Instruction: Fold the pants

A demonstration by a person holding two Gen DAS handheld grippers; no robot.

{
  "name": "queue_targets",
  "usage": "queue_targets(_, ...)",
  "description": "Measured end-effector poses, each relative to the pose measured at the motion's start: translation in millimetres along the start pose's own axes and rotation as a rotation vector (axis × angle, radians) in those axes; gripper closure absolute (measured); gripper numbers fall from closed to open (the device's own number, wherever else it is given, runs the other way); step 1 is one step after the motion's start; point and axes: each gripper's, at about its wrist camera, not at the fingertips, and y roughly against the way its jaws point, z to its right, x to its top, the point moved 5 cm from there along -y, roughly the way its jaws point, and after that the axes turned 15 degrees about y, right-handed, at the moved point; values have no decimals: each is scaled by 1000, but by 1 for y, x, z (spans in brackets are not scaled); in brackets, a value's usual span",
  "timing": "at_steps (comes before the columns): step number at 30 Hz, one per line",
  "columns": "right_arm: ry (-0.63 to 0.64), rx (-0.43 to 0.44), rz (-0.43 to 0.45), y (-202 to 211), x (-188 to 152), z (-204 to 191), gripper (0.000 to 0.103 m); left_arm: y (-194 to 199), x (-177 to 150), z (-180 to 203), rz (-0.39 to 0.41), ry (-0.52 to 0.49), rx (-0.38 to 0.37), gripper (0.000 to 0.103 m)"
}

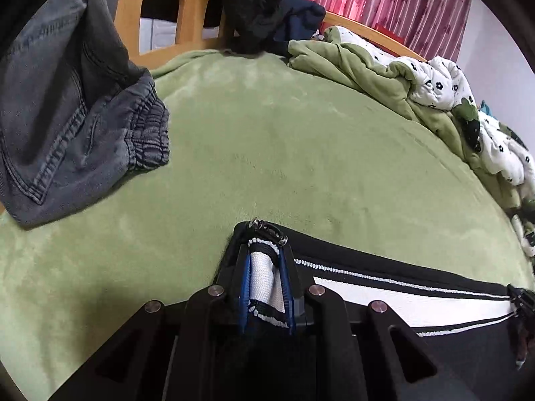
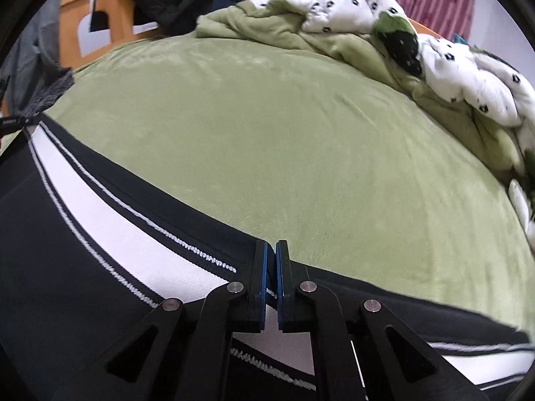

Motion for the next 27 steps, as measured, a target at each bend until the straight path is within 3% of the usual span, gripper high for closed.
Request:
queue_targets(2, -44, -4, -3, 3, 1, 5, 93, 3, -1, 3, 3, -18, 26, 84)
queue_targets(4, -102, -15, -8, 14, 0, 16, 79, 9, -2, 3, -6, -25, 35, 82)
queue_targets(7, -134, -79, 37, 40, -4, 41, 61, 26, -7, 3, 3, -44, 67, 63)
queue_targets(9, -152, -132, 73, 61, -15, 63, 38, 43, -12, 3, 37, -48, 44, 49)
queue_targets(11, -177, -138, 63, 68, -29, 81, 38, 55, -16, 3, 58, -36, 26, 46)
queue_targets(16, -248, -204, -134, 15, -68, 110, 38, 60, -33, 21, 18, -17, -23, 46)
queue_targets(22, -298, -263, -112, 19, -63, 111, 36, 68, -49, 37, -10, -58, -5, 46)
queue_targets(24, -389, -253, -105, 34, -61, 112, 36, 77, -55, 35, -24, -53, -3, 46)
queue_targets(27, -487, -199, -22, 71, -51, 100, 36, 100, -66, 26, -34, -29, -29, 46)
